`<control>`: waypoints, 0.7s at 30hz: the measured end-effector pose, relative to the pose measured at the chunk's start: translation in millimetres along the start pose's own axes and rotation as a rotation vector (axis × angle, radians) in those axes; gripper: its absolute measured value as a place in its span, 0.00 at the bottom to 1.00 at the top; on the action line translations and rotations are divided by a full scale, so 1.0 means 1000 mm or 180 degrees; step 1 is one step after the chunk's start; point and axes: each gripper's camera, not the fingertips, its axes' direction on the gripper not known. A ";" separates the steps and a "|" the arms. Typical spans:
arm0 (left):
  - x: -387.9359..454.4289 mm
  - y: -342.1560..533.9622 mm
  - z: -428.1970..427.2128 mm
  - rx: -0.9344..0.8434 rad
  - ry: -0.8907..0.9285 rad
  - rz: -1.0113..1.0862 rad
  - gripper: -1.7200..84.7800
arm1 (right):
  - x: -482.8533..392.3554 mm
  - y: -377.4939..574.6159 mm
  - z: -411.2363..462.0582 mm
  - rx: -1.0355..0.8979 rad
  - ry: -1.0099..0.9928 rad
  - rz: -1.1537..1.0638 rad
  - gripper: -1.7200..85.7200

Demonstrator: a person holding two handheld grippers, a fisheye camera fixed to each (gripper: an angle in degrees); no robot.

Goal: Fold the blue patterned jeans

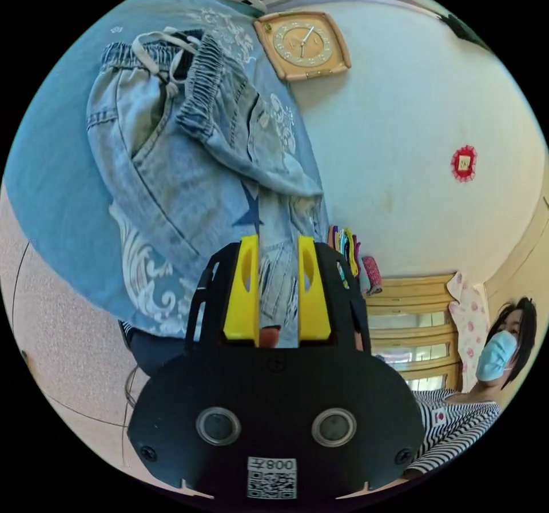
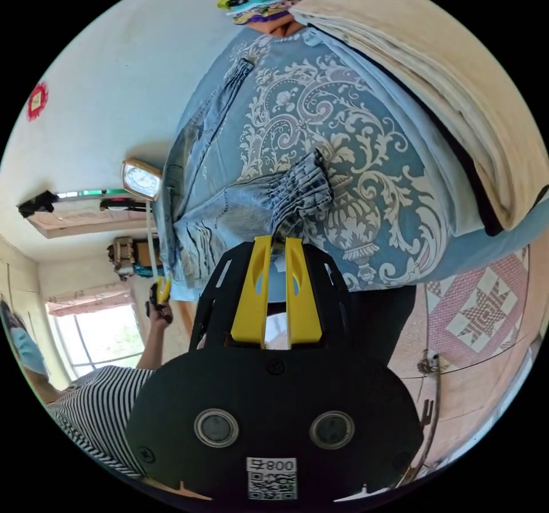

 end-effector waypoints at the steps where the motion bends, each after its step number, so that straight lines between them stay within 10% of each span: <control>1: -0.011 -0.009 -0.004 0.0099 0.0030 -0.0138 0.15 | -0.014 0.002 0.002 0.0013 0.0098 -0.0043 0.06; 15: -0.071 -0.048 -0.059 0.0603 0.0527 -0.0535 0.16 | -0.237 0.008 0.064 0.0344 0.2033 -0.1346 0.07; 21: -0.083 -0.061 -0.072 0.0591 0.0692 -0.0537 0.14 | -0.248 0.023 0.040 0.0803 0.1647 -0.0856 0.05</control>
